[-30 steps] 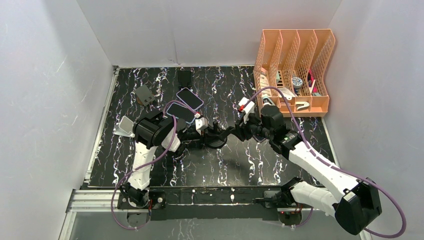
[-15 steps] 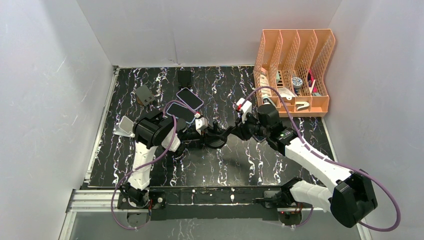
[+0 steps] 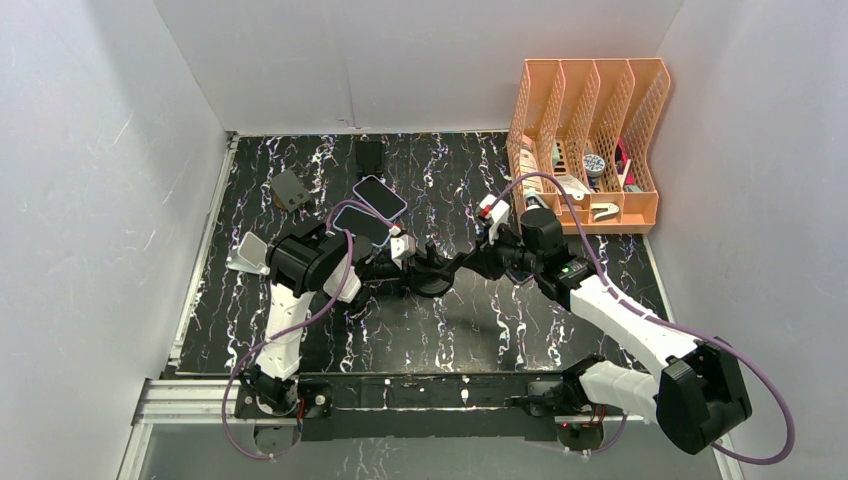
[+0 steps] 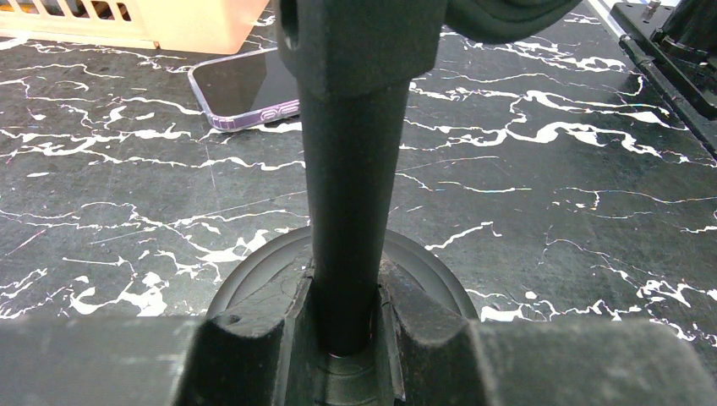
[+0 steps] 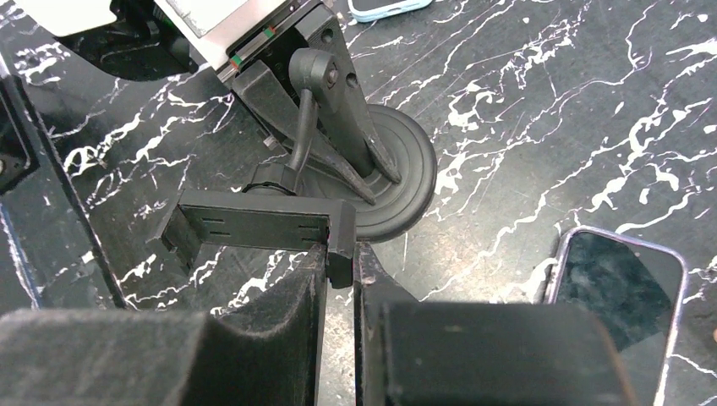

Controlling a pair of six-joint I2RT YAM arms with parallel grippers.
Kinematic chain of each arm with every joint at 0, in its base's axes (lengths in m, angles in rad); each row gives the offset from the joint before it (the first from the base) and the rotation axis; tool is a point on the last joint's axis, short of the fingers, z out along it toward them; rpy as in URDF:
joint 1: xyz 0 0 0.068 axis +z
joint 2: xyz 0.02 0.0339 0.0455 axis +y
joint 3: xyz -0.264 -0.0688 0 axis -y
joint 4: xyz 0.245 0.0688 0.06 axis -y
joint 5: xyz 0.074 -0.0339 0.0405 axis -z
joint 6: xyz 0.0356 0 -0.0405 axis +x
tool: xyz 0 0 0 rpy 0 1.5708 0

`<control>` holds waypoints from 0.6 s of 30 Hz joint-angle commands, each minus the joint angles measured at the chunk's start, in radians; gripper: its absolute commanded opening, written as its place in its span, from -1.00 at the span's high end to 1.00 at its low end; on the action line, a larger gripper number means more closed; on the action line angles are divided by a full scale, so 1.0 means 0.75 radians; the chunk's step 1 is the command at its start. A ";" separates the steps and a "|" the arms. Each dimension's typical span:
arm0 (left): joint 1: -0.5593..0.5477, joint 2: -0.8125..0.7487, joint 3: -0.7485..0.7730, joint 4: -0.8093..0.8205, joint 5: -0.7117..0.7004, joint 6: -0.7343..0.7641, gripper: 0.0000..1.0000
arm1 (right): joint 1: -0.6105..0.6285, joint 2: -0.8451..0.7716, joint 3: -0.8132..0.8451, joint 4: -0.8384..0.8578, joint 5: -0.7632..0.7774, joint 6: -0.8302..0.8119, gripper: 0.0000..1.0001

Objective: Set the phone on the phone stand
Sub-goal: Adjust the phone stand at the center of the board.

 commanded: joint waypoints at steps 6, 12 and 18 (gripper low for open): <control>-0.087 0.312 -0.155 0.185 0.168 -0.037 1.00 | -0.018 -0.027 -0.224 0.505 -0.215 0.680 0.97; -0.087 0.304 -0.166 0.185 0.148 -0.009 1.00 | -0.018 -0.169 -0.489 0.843 -0.040 1.236 0.97; -0.087 0.300 -0.167 0.185 0.158 0.003 1.00 | -0.016 -0.100 -0.611 1.054 -0.007 1.558 0.97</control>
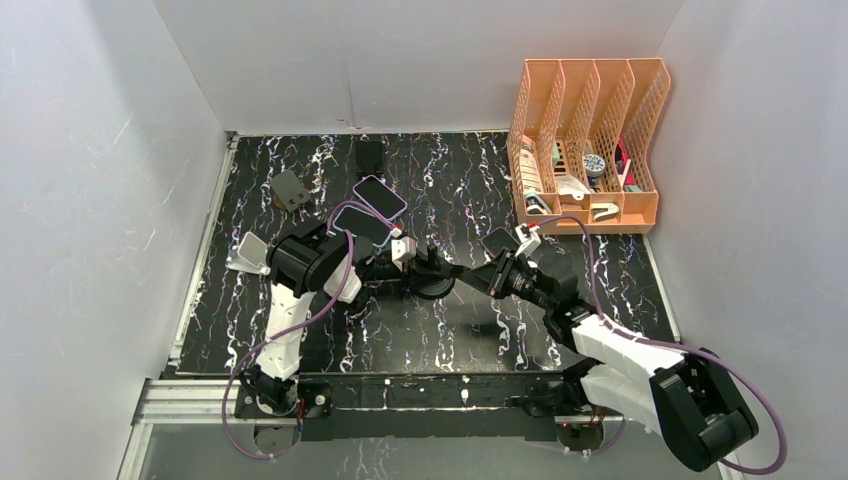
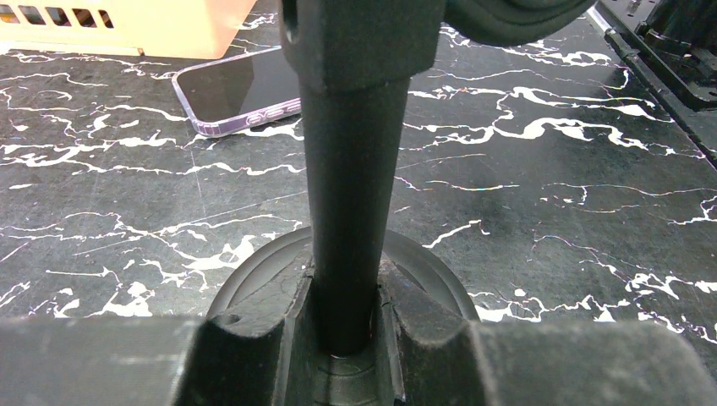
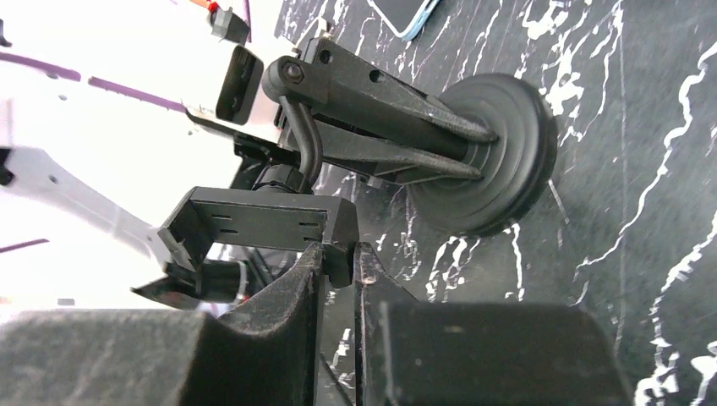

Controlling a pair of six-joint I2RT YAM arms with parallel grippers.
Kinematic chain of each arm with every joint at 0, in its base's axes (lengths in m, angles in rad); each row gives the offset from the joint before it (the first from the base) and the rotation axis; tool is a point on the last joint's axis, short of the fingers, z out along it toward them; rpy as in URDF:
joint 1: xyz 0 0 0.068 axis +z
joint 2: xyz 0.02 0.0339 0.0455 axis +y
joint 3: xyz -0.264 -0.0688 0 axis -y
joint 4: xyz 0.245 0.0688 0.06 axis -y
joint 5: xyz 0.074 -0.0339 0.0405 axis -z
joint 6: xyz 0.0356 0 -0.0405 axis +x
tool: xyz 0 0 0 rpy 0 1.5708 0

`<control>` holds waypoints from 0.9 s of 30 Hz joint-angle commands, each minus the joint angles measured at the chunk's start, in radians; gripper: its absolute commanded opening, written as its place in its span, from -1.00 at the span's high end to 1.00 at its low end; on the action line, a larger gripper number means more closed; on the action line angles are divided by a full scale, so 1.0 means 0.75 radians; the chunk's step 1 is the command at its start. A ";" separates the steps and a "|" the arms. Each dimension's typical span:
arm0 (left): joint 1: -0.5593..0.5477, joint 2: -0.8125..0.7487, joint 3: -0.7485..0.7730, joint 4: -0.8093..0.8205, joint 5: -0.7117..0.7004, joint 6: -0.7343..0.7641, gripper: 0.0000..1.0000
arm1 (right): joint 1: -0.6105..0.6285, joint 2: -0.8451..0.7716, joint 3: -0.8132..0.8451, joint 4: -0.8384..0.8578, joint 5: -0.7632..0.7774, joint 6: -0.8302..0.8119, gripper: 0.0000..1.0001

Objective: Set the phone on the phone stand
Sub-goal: Adjust the phone stand at the center of the board.

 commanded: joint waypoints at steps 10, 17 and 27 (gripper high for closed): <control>-0.081 0.279 -0.194 0.185 0.106 0.066 1.00 | 0.024 0.143 -0.138 0.382 0.034 0.762 0.97; -0.097 0.297 -0.189 0.187 0.104 0.086 1.00 | 0.023 0.199 -0.254 0.468 0.081 0.855 0.97; -0.100 0.304 -0.177 0.187 0.154 0.078 1.00 | 0.024 0.286 -0.358 0.512 0.098 0.859 0.97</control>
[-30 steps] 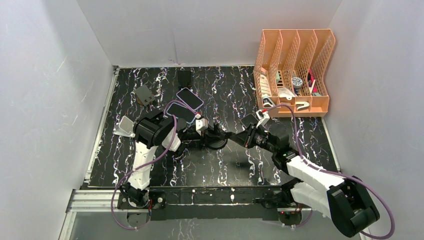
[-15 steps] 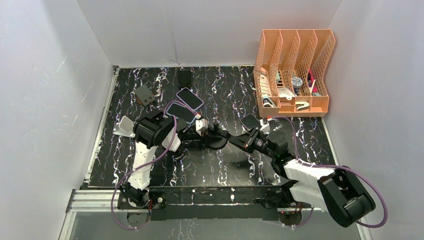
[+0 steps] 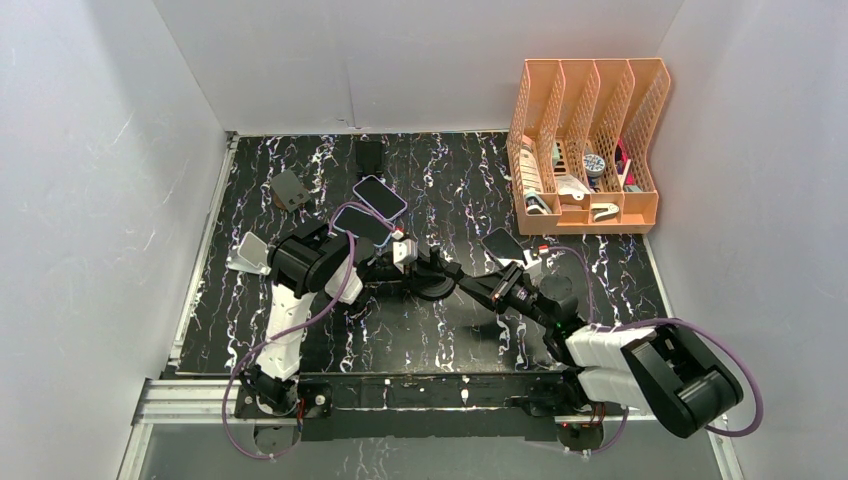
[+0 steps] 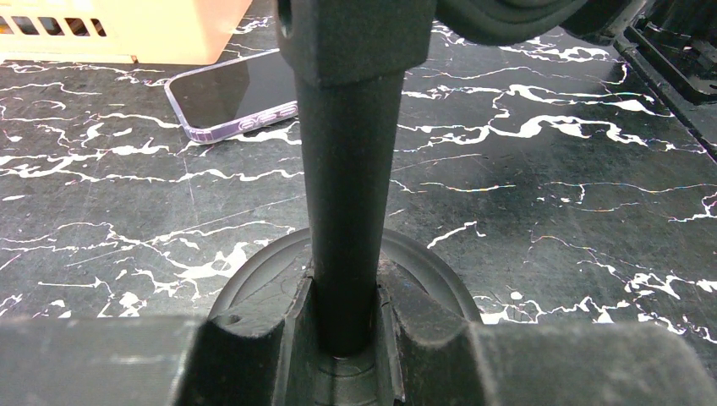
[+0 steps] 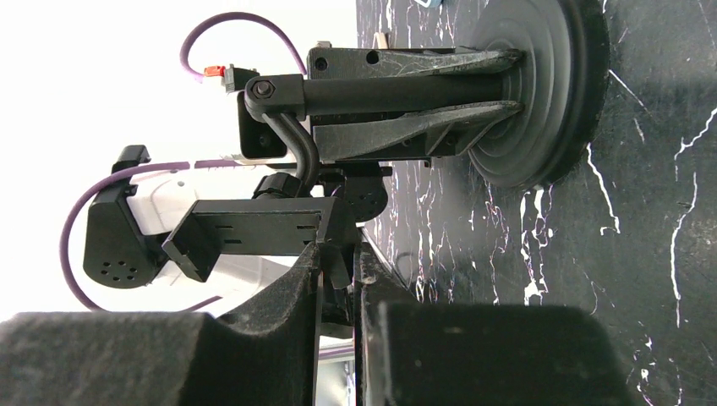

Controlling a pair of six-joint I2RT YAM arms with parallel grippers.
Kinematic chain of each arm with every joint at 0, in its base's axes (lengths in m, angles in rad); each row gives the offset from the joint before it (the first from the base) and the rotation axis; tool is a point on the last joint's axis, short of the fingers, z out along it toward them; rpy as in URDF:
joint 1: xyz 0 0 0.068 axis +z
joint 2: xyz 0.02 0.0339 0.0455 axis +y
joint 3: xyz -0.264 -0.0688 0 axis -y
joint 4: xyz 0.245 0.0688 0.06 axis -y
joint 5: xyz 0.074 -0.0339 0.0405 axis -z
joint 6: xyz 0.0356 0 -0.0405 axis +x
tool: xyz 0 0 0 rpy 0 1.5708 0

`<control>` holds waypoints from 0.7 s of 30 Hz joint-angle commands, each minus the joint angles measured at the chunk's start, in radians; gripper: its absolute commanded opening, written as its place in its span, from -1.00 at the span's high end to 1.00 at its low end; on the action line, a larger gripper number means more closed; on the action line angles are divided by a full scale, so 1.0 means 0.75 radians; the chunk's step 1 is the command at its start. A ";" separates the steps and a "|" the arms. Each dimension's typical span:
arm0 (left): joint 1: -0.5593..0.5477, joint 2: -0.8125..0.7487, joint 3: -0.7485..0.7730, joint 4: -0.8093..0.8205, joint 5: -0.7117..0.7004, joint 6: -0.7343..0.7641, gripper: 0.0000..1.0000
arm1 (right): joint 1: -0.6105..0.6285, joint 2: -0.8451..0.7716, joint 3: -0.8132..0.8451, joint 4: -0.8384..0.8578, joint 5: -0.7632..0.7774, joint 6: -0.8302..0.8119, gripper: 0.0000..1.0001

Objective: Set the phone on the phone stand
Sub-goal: Adjust the phone stand at the center of the board.

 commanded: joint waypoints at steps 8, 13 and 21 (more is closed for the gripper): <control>-0.082 0.301 -0.163 0.187 0.231 0.045 1.00 | 0.005 0.152 -0.190 -0.024 0.026 0.041 0.97; -0.082 0.296 -0.160 0.186 0.267 0.047 1.00 | 0.004 0.283 -0.220 0.074 0.014 0.088 0.97; -0.078 0.250 -0.164 0.187 0.364 0.038 1.00 | 0.003 0.361 -0.214 0.006 0.018 0.133 0.97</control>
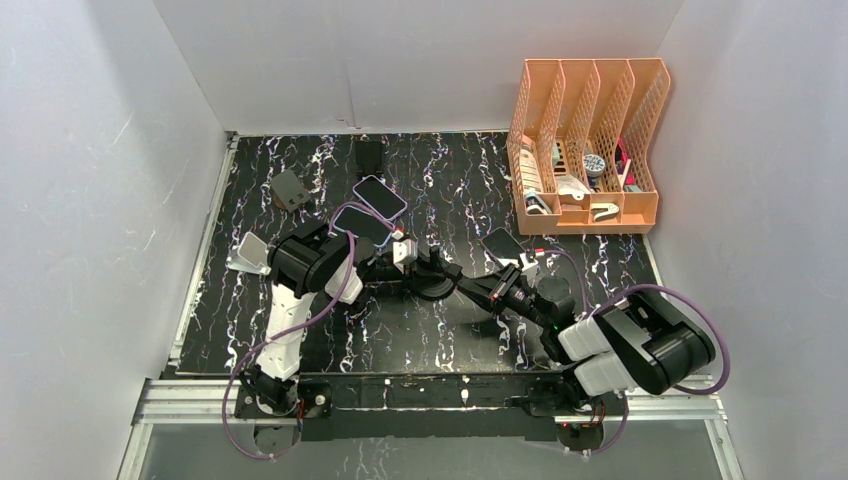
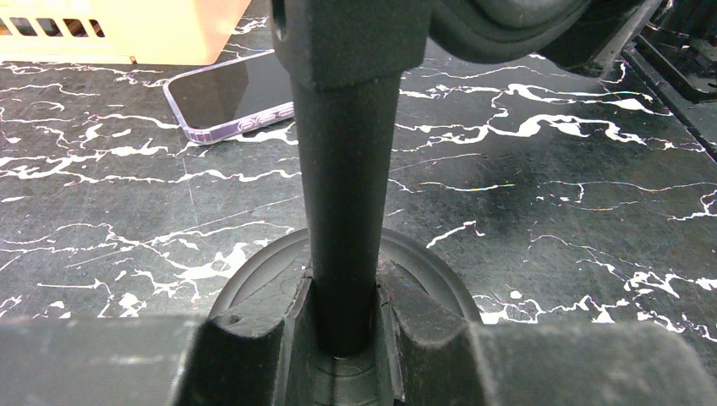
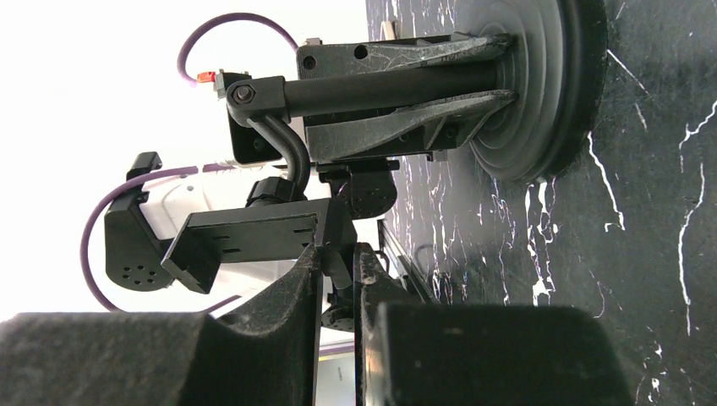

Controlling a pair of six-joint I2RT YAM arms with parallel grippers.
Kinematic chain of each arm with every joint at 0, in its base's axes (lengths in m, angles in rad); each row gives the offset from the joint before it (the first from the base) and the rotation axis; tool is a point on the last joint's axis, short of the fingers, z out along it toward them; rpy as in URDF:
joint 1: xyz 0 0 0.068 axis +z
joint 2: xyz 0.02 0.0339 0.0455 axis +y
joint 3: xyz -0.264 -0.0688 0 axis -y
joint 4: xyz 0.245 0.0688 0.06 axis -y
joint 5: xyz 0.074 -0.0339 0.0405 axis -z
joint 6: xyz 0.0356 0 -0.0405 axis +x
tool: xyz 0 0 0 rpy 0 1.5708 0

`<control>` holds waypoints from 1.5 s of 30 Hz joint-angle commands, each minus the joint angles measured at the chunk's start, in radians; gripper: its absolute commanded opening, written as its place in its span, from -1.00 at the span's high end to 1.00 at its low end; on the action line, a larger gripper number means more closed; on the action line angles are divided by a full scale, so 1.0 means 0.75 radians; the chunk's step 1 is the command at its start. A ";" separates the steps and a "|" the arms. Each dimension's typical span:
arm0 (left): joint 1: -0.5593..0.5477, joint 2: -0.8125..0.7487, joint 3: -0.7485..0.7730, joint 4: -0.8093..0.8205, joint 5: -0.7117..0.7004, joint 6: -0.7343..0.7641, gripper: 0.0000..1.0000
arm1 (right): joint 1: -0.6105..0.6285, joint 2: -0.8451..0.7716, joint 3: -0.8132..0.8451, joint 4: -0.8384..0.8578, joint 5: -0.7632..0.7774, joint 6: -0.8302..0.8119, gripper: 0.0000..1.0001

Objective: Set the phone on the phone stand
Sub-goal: Adjust the phone stand at the center of the board.

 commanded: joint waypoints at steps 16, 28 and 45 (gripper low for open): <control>-0.076 0.185 -0.169 0.188 0.469 0.033 1.00 | 0.003 -0.190 -0.119 -1.049 0.160 0.073 0.97; -0.078 0.153 -0.174 0.187 0.489 0.045 1.00 | -0.026 0.146 -0.009 -1.108 0.061 0.055 0.97; -0.078 0.193 -0.156 0.188 0.436 0.009 1.00 | -0.013 -0.559 0.561 -1.774 0.175 -1.095 0.15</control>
